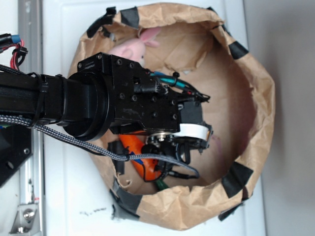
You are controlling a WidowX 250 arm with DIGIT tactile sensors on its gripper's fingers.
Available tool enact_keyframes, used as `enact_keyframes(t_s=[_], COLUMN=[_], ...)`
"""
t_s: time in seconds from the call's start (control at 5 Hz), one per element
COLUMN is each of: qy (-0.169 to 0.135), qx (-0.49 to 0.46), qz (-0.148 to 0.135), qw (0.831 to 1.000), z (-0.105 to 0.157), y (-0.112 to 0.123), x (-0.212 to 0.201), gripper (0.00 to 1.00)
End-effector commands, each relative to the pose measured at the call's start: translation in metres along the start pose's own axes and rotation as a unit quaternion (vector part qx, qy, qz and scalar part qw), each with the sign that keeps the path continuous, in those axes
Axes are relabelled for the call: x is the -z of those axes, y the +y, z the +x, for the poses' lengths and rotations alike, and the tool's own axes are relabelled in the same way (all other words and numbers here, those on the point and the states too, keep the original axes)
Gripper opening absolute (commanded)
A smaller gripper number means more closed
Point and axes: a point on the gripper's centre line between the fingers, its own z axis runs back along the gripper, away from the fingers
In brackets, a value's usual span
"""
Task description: Grab the silver keys.
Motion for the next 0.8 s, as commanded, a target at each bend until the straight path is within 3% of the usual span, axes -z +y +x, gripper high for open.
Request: enact_keyframes(t_s=[0.0,0.6], qy=[-0.006,-0.056], qx=[-0.023,-0.107], qz=[-0.001,0.033], qw=[1.000,0.992], z=[0.008,0.043], y=[0.004,0.018], x=[-0.003,-0.010], gripper=[0.00,0.00])
